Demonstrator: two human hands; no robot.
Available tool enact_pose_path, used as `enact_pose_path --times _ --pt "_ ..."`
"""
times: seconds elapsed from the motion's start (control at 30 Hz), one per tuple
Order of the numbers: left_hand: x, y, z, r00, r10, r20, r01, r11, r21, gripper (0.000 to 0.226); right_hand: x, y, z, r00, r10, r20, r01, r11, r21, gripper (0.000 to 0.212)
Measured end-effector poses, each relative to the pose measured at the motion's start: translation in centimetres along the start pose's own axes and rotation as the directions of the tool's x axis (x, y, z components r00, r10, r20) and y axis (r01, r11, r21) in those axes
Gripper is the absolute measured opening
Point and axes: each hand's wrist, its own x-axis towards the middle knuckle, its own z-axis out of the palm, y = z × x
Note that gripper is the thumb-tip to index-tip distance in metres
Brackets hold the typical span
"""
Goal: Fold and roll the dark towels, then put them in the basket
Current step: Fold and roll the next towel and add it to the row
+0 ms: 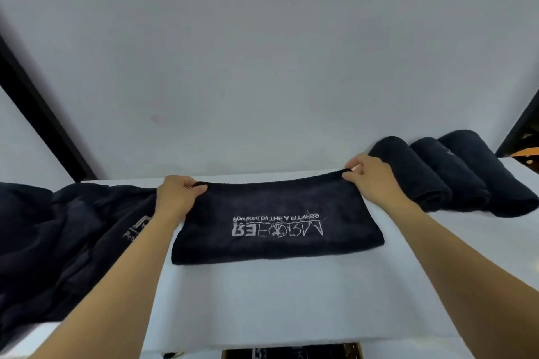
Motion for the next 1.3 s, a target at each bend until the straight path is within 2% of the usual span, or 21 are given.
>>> enact_pose_path --times 0.1,0.17,0.23,0.27,0.33,0.47,0.57,0.67,0.73,0.77,0.8,0.83,0.9,0.97,1.0,1.03,1.1,1.13,1.2,1.27,1.3 --pt "-0.2 0.1 1.3 0.991 0.101 -0.083 -0.076 0.962 0.263 0.027 0.2 1.3 1.9 0.998 -0.005 -0.068 -0.010 0.974 -0.226 0.025" --pt "-1.9 0.6 2.4 0.953 0.288 -0.093 -0.222 0.874 0.433 0.045 -0.8 0.6 3.1 0.970 -0.193 -0.147 0.136 0.934 -0.330 0.032" --pt "-4.4 1.3 4.2 0.891 0.445 0.089 -0.431 0.769 0.472 0.057 -2.5 -1.5 4.8 0.923 -0.384 0.001 0.363 0.873 -0.327 0.040" --pt "-5.6 1.3 5.2 0.860 0.453 0.233 -0.508 0.726 0.464 0.068 -3.3 -2.3 5.8 0.891 -0.430 0.148 0.454 0.829 -0.326 0.046" --pt "-7.1 0.3 6.0 0.816 0.389 0.428 -0.573 0.641 0.510 0.092 -4.0 -2.9 7.4 0.842 -0.383 0.378 0.518 0.770 -0.373 0.058" --pt "-6.0 -2.6 3.4 0.850 0.325 0.416 -0.525 0.599 0.605 0.109 -2.6 -1.1 6.5 0.885 -0.250 0.392 0.431 0.759 -0.488 0.088" --pt "-7.2 -3.2 1.8 0.830 0.355 0.431 -0.555 0.606 0.570 0.107 -1.2 -0.1 5.6 0.927 -0.178 0.329 0.335 0.787 -0.518 0.072" --pt "-10.2 -4.0 1.3 0.663 0.545 0.513 -0.747 0.435 0.503 0.077 -0.7 0.0 4.7 0.958 -0.178 0.227 0.258 0.880 -0.399 0.042" --pt "-10.4 -4.7 1.2 0.560 0.692 0.455 -0.803 0.317 0.505 0.044 -0.8 -0.5 3.4 0.967 -0.118 0.227 0.181 0.942 -0.281 0.029" --pt "-9.7 -4.9 1.1 0.549 0.725 0.416 -0.789 0.285 0.544 0.041 -1.1 -0.8 2.5 0.968 -0.087 0.235 0.145 0.959 -0.245 0.027" --pt "-8.6 -4.8 0.9 0.571 0.726 0.383 -0.755 0.281 0.593 0.043 -1.8 -1.1 1.6 0.968 -0.050 0.248 0.108 0.969 -0.224 0.027" --pt "-7.5 -4.3 0.6 0.637 0.699 0.324 -0.691 0.332 0.642 0.044 -2.7 -1.3 0.8 0.962 0.000 0.273 0.059 0.976 -0.209 0.030" --pt "-5.8 -2.6 0.5 0.820 0.550 0.161 -0.503 0.556 0.662 0.050 -6.0 -1.7 0.0 0.922 0.103 0.373 -0.051 0.988 -0.147 0.041" --pt "-5.7 -0.9 1.5 0.914 0.390 0.111 -0.389 0.769 0.508 0.048 -10.4 -2.1 0.6 0.861 0.087 0.501 -0.095 0.995 -0.010 0.050" --pt "-6.3 -0.5 2.4 0.927 0.343 0.150 -0.374 0.846 0.380 0.047 -12.6 -2.3 1.3 0.846 0.040 0.531 -0.092 0.993 0.073 0.054" --pt "-7.3 -0.4 3.5 0.912 0.338 0.233 -0.399 0.860 0.317 0.051 -14.5 -2.2 1.9 0.852 -0.004 0.523 -0.078 0.988 0.134 0.057" --pt "-10.1 -1.1 5.0 0.834 0.378 0.401 -0.531 0.747 0.400 0.071 -16.8 -1.9 2.7 0.904 -0.044 0.426 -0.042 0.981 0.188 0.054" --pt "-11.4 -1.7 4.9 0.817 0.389 0.426 -0.563 0.700 0.440 0.086 -17.5 -1.9 2.9 0.924 -0.038 0.380 -0.046 0.977 0.210 0.049" --pt "-12.9 -2.7 3.5 0.841 0.363 0.401 -0.534 0.674 0.511 0.106 -18.7 -2.4 2.8 0.945 0.001 0.326 -0.086 0.965 0.247 0.030" --pt "-14.4 -3.6 1.9 0.844 0.364 0.394 -0.528 0.695 0.489 0.105 -19.8 -3.1 2.2 0.952 0.030 0.305 -0.119 0.953 0.278 0.019" --pt "-15.4 -4.2 1.3 0.816 0.405 0.412 -0.567 0.699 0.435 0.100 -20.2 -3.3 2.0 0.944 0.041 0.327 -0.146 0.941 0.304 0.019"
